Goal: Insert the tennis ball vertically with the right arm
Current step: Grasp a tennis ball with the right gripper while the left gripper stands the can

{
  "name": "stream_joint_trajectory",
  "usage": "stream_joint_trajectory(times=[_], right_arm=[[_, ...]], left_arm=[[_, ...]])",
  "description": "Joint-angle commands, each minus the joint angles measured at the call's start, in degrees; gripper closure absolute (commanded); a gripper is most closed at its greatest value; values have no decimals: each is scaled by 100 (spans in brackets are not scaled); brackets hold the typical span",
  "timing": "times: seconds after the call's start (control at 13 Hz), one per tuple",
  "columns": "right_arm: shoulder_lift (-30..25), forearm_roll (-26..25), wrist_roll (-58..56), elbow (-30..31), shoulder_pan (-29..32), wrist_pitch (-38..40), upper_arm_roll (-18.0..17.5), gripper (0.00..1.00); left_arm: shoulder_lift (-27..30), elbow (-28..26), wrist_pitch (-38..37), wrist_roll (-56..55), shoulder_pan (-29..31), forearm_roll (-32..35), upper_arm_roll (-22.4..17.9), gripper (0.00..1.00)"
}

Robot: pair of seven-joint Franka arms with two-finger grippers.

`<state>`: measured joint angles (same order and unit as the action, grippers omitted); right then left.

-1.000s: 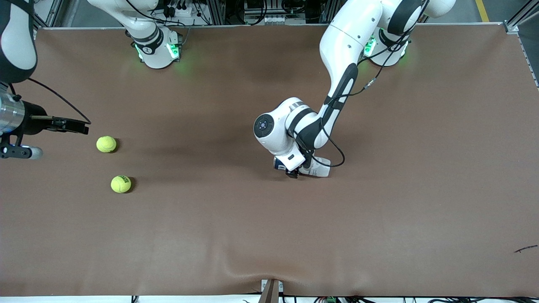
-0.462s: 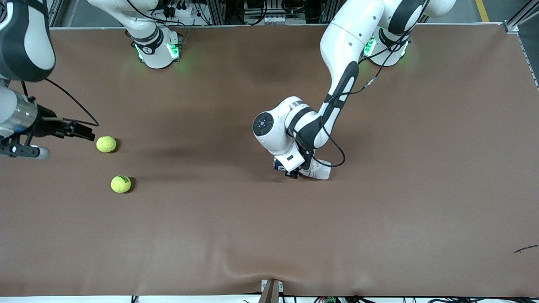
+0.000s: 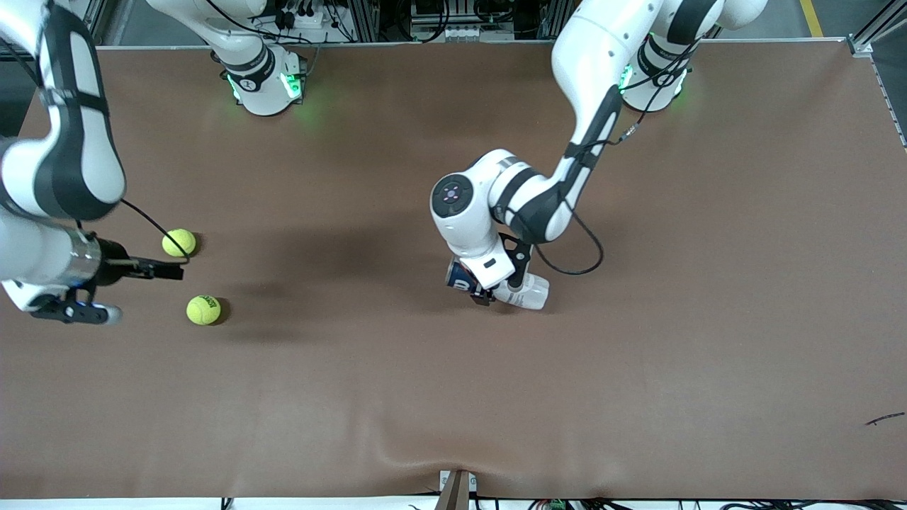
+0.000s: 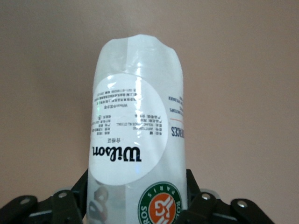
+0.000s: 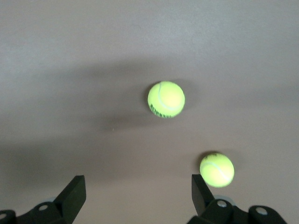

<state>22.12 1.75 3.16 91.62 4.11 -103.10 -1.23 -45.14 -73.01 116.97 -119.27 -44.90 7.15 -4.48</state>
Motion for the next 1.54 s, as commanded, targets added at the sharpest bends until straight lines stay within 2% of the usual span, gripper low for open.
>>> stream_joint_trajectory(times=[0.0,0.15,0.38,0.62,0.92,1.38,1.46], right_arm=[[520,18,394,-329,-7,-402,0,0],[959,-78,589,-268,28,-1139,17,0],[1330,-61,598,-118,222,-1397,26,0],[1409,-69,598,22,248,-1598,26,0],[1445,18,642,505,354,-2056,17,0],[1629,291,642,524,354,-2074,17,0],[1655,300,642,524,345,-2065,17,8]], left_arm=[[443,-99,247,482,183,-730,35,19],[646,-100,318,1052,288,-1589,17,19],[682,-100,528,1774,490,-2619,26,19],[884,-100,749,2397,718,-3927,17,19],[893,-108,749,3242,894,-5800,-9,19],[673,-222,749,4858,1062,-8419,-27,16],[647,-327,740,5209,1097,-8814,-18,16]])
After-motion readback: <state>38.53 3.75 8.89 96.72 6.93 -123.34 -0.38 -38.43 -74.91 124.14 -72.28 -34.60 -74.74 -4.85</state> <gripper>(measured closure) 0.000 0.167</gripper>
